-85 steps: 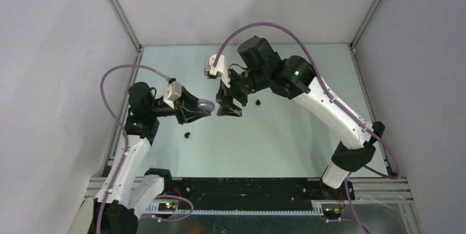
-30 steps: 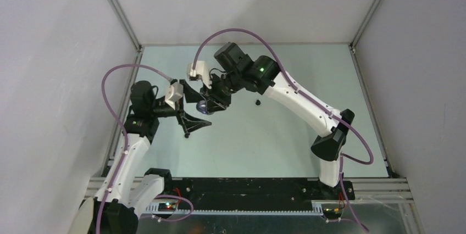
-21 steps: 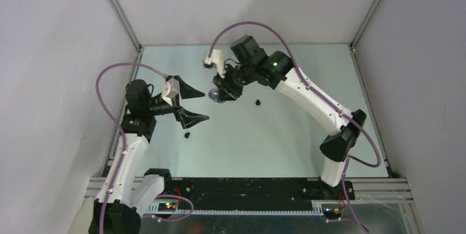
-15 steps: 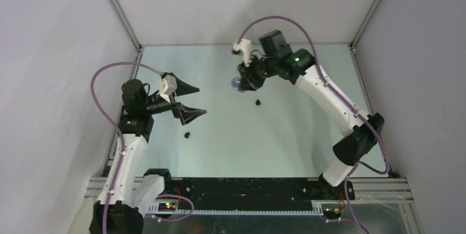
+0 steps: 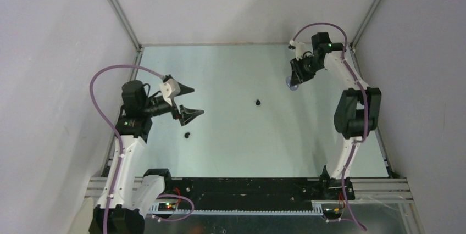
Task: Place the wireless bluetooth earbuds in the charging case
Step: Place the charging case at the center of the board.
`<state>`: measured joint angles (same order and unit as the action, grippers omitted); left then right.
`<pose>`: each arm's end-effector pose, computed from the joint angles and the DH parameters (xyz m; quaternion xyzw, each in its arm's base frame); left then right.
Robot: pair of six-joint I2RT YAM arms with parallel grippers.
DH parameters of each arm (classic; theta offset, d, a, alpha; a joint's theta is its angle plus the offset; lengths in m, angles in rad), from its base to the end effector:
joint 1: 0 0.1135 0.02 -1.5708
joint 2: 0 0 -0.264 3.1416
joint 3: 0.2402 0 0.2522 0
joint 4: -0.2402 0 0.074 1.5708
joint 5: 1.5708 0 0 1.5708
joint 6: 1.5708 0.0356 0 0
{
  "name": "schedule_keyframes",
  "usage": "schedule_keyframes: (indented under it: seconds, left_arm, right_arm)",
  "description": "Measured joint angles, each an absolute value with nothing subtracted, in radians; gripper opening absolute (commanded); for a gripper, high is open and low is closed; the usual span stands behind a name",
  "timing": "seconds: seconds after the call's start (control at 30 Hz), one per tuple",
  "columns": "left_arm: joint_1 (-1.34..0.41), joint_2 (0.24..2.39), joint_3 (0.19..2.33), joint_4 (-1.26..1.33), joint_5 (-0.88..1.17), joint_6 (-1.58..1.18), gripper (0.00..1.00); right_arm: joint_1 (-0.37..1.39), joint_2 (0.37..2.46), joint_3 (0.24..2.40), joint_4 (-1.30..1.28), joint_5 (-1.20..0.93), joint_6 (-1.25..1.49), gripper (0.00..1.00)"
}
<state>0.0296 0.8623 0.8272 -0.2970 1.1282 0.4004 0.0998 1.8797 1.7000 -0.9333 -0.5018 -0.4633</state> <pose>0.1804 -0.0268 0.3362 0.4319 0.6191 -0.3207 0.5722 0.3948 0.0567 0.2859 -0.3162 0.8906 0.1981 0.2599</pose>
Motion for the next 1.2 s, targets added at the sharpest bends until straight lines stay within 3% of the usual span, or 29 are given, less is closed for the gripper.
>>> schedule_keyframes:
  seconds: [0.37, 0.67, 0.87, 1.0, 1.2]
  left_arm:
    - [0.027, 0.835, 0.744, -0.27, 1.156, 0.399, 0.99]
    - [0.02, 0.83, 0.744, -0.269, 1.176, 0.403, 0.99]
    - [0.019, 0.826, 0.744, -0.272, 1.19, 0.412, 0.99]
    - [0.019, 0.826, 0.744, -0.272, 1.194, 0.413, 0.99]
    - [0.019, 0.826, 0.744, -0.272, 1.208, 0.413, 0.99]
  right_arm:
    - [-0.052, 2.269, 1.956, -1.136, -0.458, -0.564, 0.15]
    - [0.066, 2.364, 2.075, -1.231, -0.357, -0.624, 0.22]
    - [0.096, 2.383, 2.114, -1.26, -0.304, -0.66, 0.34]
    - [0.103, 2.383, 2.119, -1.261, -0.244, -0.678, 0.5]
    - [0.117, 2.385, 2.119, -1.223, -0.133, -0.706, 0.64]
